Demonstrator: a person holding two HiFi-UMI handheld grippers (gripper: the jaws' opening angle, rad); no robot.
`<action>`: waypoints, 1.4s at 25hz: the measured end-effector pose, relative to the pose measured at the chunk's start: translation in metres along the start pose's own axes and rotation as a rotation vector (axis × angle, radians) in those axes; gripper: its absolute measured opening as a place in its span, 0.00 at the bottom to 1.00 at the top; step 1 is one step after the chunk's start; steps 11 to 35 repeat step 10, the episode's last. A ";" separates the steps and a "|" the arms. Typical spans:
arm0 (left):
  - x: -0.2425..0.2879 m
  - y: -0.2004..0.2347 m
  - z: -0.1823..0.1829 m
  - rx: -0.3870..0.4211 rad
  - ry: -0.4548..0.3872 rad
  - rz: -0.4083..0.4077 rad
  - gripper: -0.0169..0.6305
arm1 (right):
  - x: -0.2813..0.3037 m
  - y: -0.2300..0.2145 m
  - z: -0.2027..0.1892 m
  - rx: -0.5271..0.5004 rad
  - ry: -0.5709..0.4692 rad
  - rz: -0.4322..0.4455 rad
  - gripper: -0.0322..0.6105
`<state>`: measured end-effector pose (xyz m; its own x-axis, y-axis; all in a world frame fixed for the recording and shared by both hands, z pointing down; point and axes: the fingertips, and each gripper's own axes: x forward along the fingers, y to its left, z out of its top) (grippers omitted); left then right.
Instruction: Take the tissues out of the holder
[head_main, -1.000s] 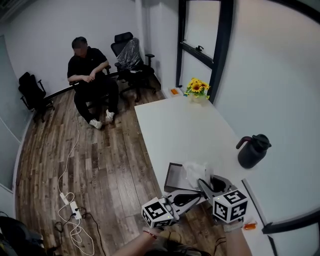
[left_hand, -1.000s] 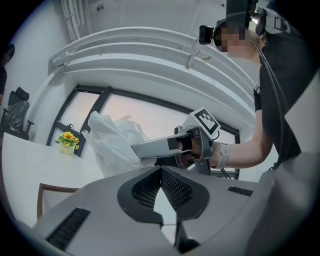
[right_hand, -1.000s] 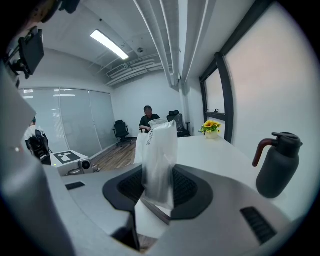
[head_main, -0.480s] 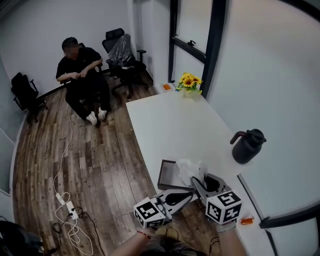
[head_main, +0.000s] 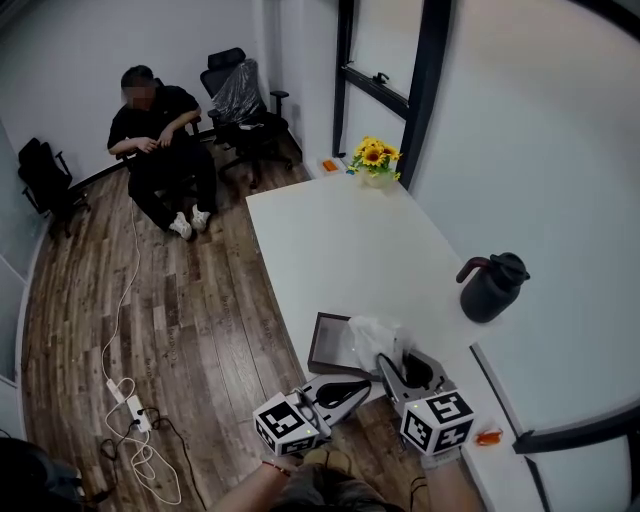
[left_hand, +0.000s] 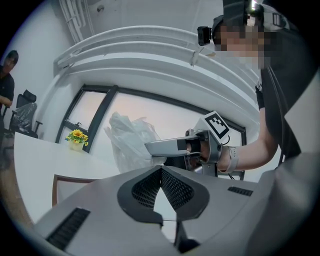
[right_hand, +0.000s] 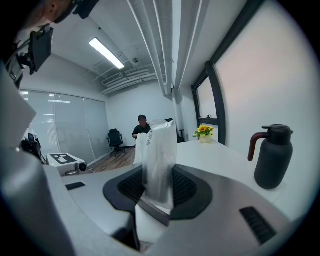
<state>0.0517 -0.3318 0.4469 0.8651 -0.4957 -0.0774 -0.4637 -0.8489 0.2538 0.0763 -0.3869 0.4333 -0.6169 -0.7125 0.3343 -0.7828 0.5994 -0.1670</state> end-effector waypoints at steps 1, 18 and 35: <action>-0.001 0.002 -0.001 0.000 0.000 0.008 0.04 | 0.000 0.000 -0.001 -0.001 -0.003 -0.003 0.25; -0.003 0.008 -0.009 -0.023 0.003 0.034 0.04 | 0.000 -0.007 -0.017 0.005 -0.005 -0.018 0.25; -0.003 0.008 -0.009 -0.023 0.003 0.034 0.04 | 0.000 -0.007 -0.017 0.005 -0.005 -0.018 0.25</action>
